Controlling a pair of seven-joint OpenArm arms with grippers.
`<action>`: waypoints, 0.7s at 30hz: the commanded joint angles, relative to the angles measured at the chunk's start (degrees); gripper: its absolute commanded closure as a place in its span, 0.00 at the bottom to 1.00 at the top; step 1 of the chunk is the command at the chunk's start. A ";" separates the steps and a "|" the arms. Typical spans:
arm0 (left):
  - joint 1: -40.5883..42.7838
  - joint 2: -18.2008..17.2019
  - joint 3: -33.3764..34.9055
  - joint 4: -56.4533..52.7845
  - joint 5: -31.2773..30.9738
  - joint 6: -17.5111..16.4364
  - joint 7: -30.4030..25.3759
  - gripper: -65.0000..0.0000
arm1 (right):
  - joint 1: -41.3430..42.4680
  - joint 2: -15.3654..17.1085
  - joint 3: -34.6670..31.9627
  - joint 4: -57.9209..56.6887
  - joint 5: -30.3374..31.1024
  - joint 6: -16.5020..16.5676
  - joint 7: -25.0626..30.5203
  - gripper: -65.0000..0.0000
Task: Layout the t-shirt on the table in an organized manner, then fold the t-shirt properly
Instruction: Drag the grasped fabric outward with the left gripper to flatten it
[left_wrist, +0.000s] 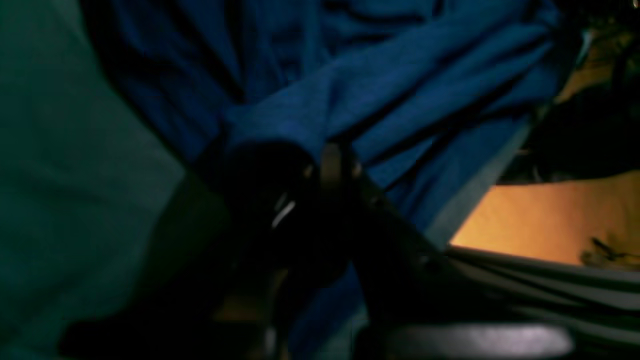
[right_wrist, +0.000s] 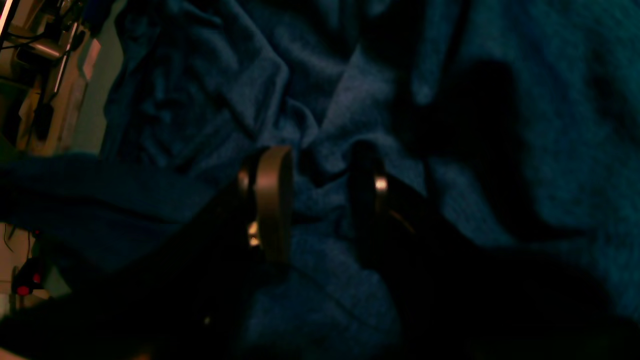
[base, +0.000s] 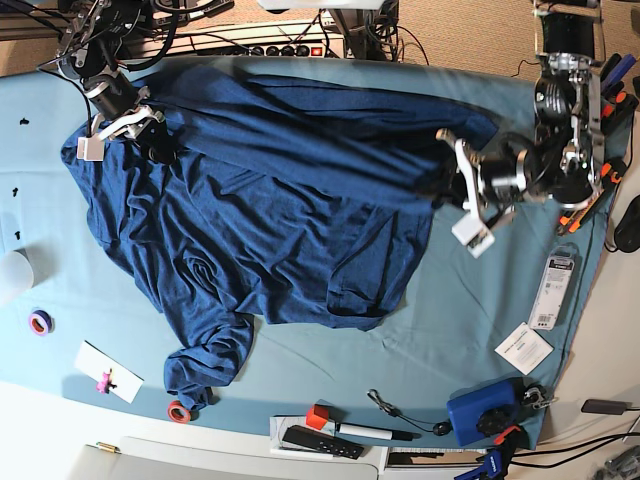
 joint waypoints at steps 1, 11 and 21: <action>-0.20 -0.79 -0.24 1.03 -1.57 -0.02 -0.72 1.00 | -0.31 0.31 -0.22 -0.07 -3.13 -0.77 -2.19 0.68; 1.44 -1.55 -0.24 1.07 -2.01 -0.98 5.73 1.00 | -0.31 0.31 -0.22 -0.07 -3.13 -0.77 -2.16 0.68; 4.39 -4.76 -0.22 1.07 -0.90 -3.08 6.59 1.00 | -0.31 0.31 -0.22 -0.07 -3.13 -0.77 -2.16 0.68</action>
